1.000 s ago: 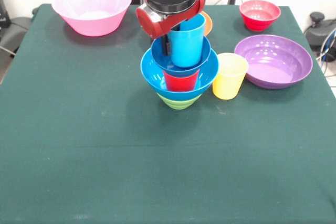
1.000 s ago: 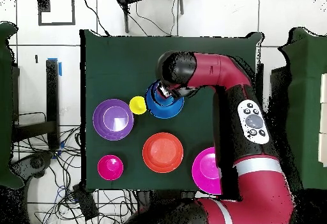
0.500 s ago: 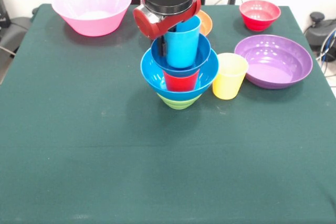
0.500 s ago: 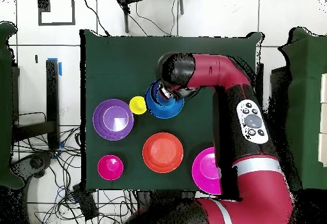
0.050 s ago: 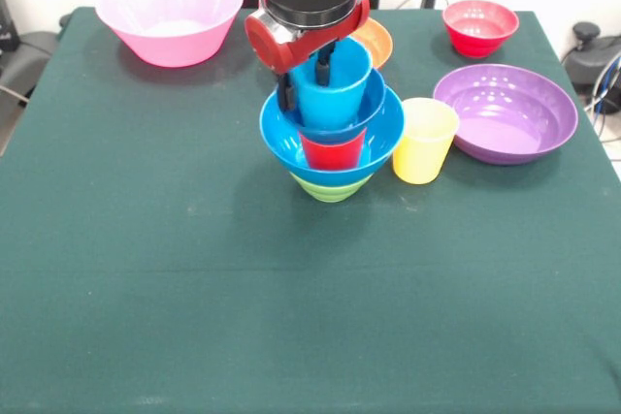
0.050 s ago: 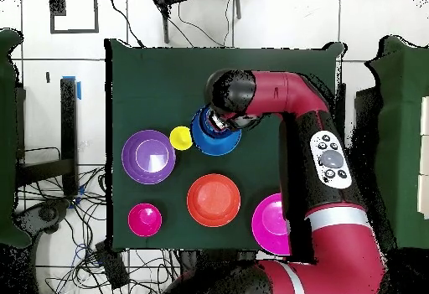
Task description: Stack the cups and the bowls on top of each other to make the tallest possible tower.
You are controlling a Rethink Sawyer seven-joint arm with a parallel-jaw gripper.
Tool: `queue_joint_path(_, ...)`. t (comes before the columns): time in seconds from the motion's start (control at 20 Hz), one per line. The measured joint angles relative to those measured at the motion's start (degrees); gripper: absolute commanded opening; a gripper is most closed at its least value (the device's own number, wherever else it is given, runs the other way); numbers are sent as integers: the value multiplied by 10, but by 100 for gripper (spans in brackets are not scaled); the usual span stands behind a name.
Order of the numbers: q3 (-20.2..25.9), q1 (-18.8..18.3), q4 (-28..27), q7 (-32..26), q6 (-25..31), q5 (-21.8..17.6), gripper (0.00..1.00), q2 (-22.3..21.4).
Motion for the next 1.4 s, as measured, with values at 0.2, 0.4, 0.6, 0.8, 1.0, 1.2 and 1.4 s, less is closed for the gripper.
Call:
queue_joint_path(0.2, 0, 0, 0, 0, 0, 0, 100, 0)
queue_joint_path(0.4, 0, 0, 0, 0, 0, 0, 100, 0)
queue_joint_path(0.6, 0, 0, 0, 0, 0, 0, 100, 0)
queue_joint_path(0.8, 0, 0, 0, 0, 0, 0, 100, -1)
queue_joint_path(1.0, 0, 0, 0, 0, 0, 0, 100, -4)
queue_joint_path(1.2, 0, 0, 0, 0, 0, 0, 100, -18)
queue_joint_path(1.4, 0, 0, 0, 0, 0, 0, 100, -38)
